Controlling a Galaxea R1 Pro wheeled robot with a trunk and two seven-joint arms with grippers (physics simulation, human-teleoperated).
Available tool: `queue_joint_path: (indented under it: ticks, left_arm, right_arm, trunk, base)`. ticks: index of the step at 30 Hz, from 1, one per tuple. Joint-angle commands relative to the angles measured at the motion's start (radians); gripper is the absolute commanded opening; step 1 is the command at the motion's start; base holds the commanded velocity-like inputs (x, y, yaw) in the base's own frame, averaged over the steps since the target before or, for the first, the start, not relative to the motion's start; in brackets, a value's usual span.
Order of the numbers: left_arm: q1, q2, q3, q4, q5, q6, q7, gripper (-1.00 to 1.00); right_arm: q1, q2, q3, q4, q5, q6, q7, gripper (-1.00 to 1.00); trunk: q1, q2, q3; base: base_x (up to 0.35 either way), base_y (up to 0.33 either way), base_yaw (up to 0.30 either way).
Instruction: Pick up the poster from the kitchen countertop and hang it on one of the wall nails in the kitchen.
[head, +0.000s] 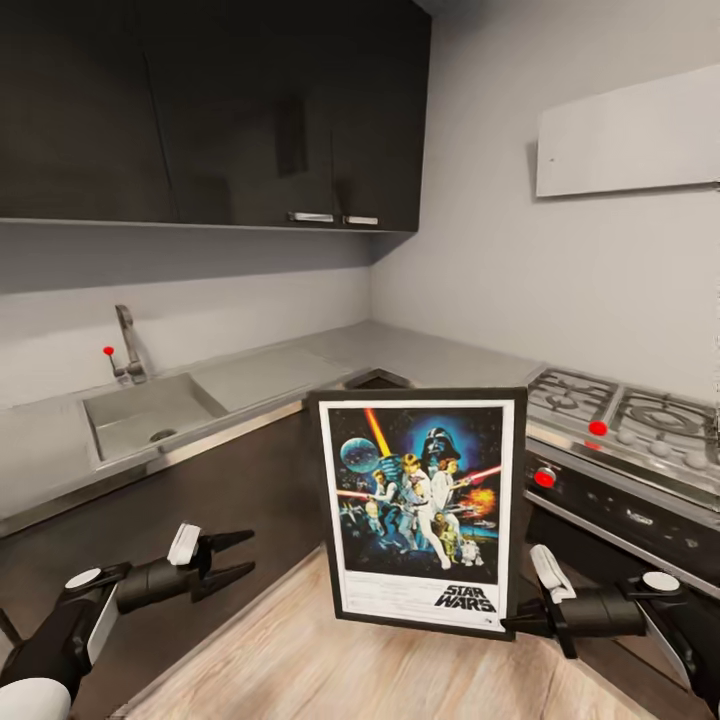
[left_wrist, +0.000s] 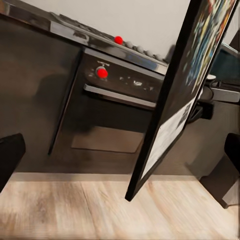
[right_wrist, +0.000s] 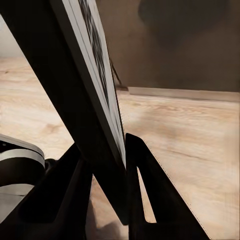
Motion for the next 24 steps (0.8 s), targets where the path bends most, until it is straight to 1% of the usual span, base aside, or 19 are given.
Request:
queue_joint_path:
  ticks: [1,4,7,9,11,12,13,15,16,17,19,20,23,24]
  left_arm:
    - [-0.001,0.000,0.001,0.000,0.000,0.011,-0.004,1.00]
    - [0.000,0.000,0.001,0.007,0.000,0.011,-0.004,1.00]
    - [-0.001,0.000,0.001,0.032,-0.001,0.007,-0.004,1.00]
    - [-0.001,0.000,0.001,0.067,-0.001,-0.012,-0.004,1.00]
    - [-0.001,0.000,0.002,0.102,-0.002,-0.048,-0.004,1.00]
    - [-0.001,0.000,0.003,0.144,-0.002,-0.067,-0.004,1.00]
    - [-0.001,0.006,0.007,0.272,-0.001,-0.144,-0.004,1.00]
    - [0.000,0.012,0.010,0.402,0.000,-0.245,-0.004,1.00]
    - [-0.001,0.016,0.013,0.513,0.001,-0.329,0.026,1.00]
    - [0.000,0.020,0.014,0.598,0.002,-0.389,0.093,1.00]
    - [0.000,0.023,0.016,0.652,0.002,-0.427,0.160,1.00]
    - [0.000,0.025,0.017,0.687,0.003,-0.451,0.213,1.00]
    - [0.005,0.027,0.018,0.718,0.004,-0.469,0.263,1.00]
    - [0.017,0.027,0.019,0.730,0.004,-0.476,0.281,1.00]
  right_arm:
    - [-0.001,-0.002,0.003,0.000,-0.007,0.006,0.002,-1.00]
    - [-0.001,-0.002,-0.008,0.000,-0.007,0.007,0.001,-1.00]
    - [-0.001,-0.003,-0.010,0.000,-0.007,0.007,0.001,-1.00]
    - [-0.001,-0.003,-0.013,-0.001,-0.007,0.008,0.001,-1.00]
    - [-0.001,-0.004,-0.037,0.000,-0.007,0.009,0.001,-1.00]
    - [-0.001,-0.004,-0.063,0.000,-0.007,0.010,0.002,-1.00]
    - [-0.001,-0.004,-0.101,0.000,-0.007,0.010,0.003,-1.00]
    - [-0.001,-0.004,-0.119,0.000,-0.007,0.010,0.003,-1.00]
    - [-0.001,-0.004,-0.131,0.001,-0.008,0.010,0.004,-1.00]
    - [-0.001,-0.004,-0.139,0.000,-0.008,0.010,0.004,-1.00]
    - [-0.001,-0.004,-0.145,0.000,-0.008,0.010,0.004,-1.00]
    - [-0.001,-0.004,-0.148,0.000,-0.008,0.010,0.004,-1.00]
    - [-0.001,-0.004,-0.151,-0.001,-0.008,0.010,0.004,-1.00]
    - [-0.001,-0.004,-0.152,-0.001,-0.008,0.010,0.004,-1.00]
  trunk:
    - [-0.001,-0.001,-0.001]
    - [-0.001,-0.001,-0.001]
    - [-0.001,-0.001,-0.001]
    - [-0.001,-0.001,-0.001]
    - [-0.001,-0.001,-0.001]
    - [-0.001,-0.001,-0.001]
    - [-0.001,-0.001,-0.001]
    - [-0.001,-0.001,-0.001]
    - [-0.001,-0.001,-0.001]
    - [-0.001,-0.001,-0.001]
    - [-0.001,-0.001,-0.001]
    - [-0.001,-0.001,-0.001]
    - [-0.001,-0.001,-0.001]
    - [-0.001,-0.001,-0.001]
  base:
    - [-0.338,0.000,0.000]
    - [-0.338,0.000,0.000]
    - [-0.339,0.000,0.000]
    - [-0.339,0.000,0.000]
    - [-0.339,0.000,0.000]
    - [-0.338,0.000,0.000]
    - [-0.316,0.000,0.000]
    - [-0.248,0.000,0.000]
    - [-0.141,0.000,0.000]
    - [-0.090,0.000,0.000]
    - [-0.065,0.000,0.000]
    - [-0.037,0.000,0.000]
    - [-0.024,0.000,0.000]
    - [-0.012,0.000,0.000]
